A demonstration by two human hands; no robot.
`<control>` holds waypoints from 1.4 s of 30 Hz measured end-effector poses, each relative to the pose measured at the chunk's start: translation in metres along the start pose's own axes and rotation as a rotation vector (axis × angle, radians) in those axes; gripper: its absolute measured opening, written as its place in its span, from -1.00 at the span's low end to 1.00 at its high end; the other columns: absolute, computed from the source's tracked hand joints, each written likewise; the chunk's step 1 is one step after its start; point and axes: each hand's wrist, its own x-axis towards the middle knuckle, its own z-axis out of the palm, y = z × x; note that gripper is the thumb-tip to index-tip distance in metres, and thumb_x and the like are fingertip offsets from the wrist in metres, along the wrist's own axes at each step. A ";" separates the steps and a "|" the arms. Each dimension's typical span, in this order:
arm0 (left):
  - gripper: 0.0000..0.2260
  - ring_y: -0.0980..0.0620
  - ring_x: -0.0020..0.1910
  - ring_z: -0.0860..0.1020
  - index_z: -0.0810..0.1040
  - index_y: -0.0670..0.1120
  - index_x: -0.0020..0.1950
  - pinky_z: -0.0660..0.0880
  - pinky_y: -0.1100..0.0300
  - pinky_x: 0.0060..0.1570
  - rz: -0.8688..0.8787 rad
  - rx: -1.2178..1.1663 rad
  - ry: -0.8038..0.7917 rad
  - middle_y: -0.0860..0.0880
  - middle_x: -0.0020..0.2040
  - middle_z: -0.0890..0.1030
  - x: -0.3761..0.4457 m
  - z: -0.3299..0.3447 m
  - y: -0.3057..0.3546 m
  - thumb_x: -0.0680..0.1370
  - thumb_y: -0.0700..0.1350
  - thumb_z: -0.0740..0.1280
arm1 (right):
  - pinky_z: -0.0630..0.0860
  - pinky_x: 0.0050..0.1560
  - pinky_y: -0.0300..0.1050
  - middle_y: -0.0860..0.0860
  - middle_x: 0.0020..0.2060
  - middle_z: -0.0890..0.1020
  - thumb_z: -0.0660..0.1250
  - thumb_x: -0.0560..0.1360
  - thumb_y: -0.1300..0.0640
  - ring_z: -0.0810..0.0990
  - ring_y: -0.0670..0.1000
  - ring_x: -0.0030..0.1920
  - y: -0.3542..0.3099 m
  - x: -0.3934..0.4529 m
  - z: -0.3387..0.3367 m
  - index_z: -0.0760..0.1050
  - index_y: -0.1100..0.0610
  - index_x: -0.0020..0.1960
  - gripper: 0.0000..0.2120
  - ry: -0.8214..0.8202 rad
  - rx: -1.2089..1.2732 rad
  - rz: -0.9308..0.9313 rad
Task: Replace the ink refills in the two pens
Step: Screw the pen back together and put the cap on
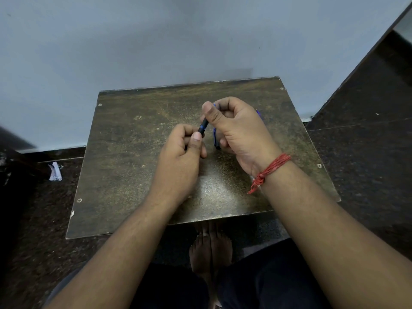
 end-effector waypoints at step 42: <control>-0.88 0.13 -0.43 0.36 0.47 0.11 -0.06 0.29 0.10 -0.34 -0.001 -0.084 0.018 0.05 -0.28 0.55 0.003 -0.002 -0.004 0.62 0.03 0.17 | 0.25 -0.59 -0.33 0.14 -0.07 0.74 0.29 0.62 0.23 0.31 -0.13 -0.60 -0.005 -0.005 0.005 0.55 0.25 0.08 -0.89 -0.057 -0.010 -0.048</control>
